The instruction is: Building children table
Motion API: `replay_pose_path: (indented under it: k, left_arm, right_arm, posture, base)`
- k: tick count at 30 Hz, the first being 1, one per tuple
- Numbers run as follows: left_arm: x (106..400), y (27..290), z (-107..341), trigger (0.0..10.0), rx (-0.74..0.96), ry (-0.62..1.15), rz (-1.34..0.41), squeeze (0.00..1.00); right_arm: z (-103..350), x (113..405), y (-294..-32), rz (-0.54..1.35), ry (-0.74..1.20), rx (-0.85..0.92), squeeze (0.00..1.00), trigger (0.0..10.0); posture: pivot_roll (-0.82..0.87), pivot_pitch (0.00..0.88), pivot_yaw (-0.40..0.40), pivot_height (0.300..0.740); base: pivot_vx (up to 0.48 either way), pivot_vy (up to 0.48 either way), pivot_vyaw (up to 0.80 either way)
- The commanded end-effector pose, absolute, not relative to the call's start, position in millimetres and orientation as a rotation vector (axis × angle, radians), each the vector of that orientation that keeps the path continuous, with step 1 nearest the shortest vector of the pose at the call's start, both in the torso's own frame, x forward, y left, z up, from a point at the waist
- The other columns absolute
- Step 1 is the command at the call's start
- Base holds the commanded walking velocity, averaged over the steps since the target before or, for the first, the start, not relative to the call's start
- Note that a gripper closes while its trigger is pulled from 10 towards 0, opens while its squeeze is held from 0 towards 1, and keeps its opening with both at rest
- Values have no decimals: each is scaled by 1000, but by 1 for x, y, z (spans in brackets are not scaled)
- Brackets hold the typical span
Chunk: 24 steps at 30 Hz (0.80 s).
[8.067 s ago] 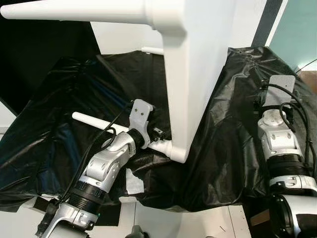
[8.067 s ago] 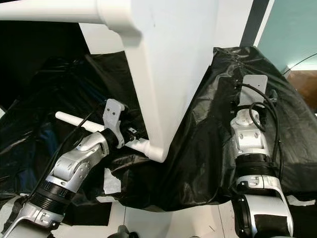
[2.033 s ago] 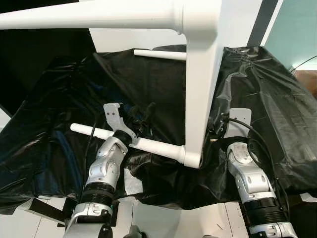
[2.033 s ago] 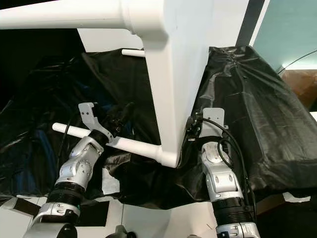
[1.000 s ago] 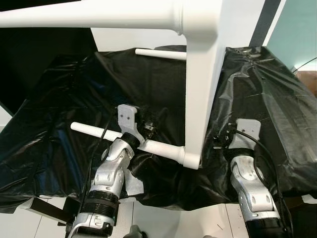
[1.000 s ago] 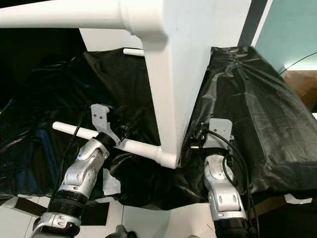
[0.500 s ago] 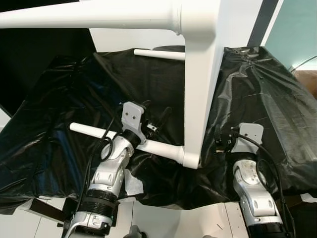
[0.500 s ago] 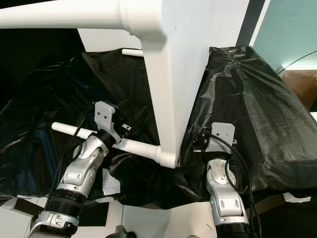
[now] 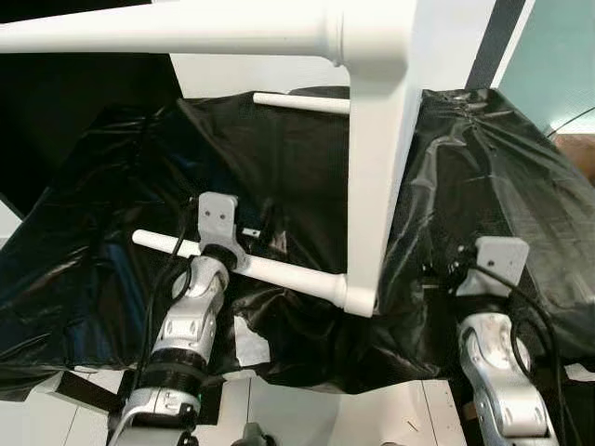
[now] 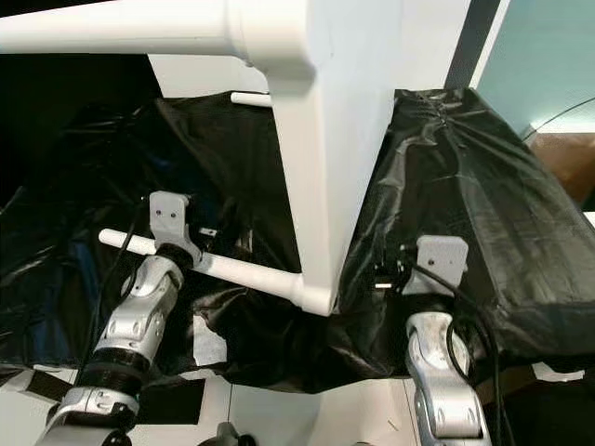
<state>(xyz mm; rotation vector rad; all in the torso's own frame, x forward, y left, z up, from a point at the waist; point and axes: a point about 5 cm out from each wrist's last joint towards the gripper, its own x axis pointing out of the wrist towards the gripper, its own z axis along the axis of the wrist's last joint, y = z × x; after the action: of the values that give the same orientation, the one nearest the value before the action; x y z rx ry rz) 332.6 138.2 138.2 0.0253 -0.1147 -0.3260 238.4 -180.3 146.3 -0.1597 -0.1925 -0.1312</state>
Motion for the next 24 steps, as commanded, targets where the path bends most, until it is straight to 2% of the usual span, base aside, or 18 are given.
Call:
replay_pose_path:
  k: [1,10,24]
  left_arm:
    - [332,145,133,10000,36,-97,-279,0]
    - [313,169,134,10000,49,-144,-242,0]
    - [286,170,142,10000,63,-229,-210,0]
  right_arm:
    - [147,237,-180,-121,-190,-155,0,10000]
    - [145,234,-186,-133,-186,-174,0,10000]
    - [143,239,-180,-87,-175,-170,0,10000]
  posture:
    - [-96,25,40,740]
    - [-80,25,37,740]
    - [-39,25,23,740]
  base:
    - [0,0,0]
    - [0,0,0]
    - [0,0,0]
